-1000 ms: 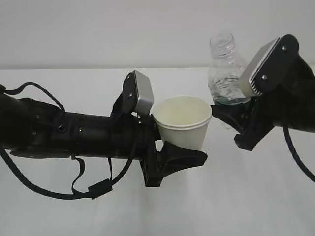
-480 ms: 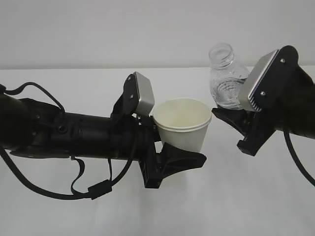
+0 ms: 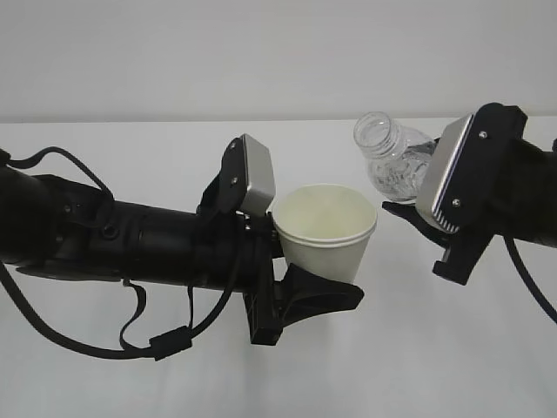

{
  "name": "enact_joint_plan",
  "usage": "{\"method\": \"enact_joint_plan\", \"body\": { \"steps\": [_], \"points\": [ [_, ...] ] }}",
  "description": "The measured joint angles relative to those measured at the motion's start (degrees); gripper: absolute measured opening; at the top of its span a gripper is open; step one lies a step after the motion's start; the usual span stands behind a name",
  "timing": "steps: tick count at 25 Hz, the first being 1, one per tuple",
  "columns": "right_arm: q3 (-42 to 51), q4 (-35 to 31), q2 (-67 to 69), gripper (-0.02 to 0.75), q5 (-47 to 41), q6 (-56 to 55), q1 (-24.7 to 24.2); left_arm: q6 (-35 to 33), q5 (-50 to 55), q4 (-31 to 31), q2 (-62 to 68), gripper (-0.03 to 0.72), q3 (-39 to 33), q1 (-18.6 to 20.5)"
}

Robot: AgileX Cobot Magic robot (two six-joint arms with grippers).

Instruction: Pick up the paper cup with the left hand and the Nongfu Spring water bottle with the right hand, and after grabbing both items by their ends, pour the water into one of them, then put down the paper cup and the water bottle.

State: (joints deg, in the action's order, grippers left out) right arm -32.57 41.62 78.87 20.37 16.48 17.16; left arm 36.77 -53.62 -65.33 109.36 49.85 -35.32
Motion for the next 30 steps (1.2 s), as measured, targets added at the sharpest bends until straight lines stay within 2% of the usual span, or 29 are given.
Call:
{"method": "enact_joint_plan", "body": {
  "steps": [13,19,26,30],
  "points": [
    [0.0,0.0,0.0,0.47,0.0,9.8,0.0,0.0,-1.6,-2.9,0.0,0.461,0.0,0.0],
    [0.0,0.0,0.0,0.47,2.8,15.4,0.0,0.0,-2.6,-4.3,0.0,0.461,0.0,0.0],
    [0.0,-4.7,0.0,0.47,5.0,23.1,0.0,0.0,-2.7,-5.1,0.0,0.461,0.0,0.0],
    [0.0,-5.4,0.0,0.47,6.0,25.5,0.0,0.0,-3.7,-5.1,0.0,0.461,0.0,0.0]
  ]
}}
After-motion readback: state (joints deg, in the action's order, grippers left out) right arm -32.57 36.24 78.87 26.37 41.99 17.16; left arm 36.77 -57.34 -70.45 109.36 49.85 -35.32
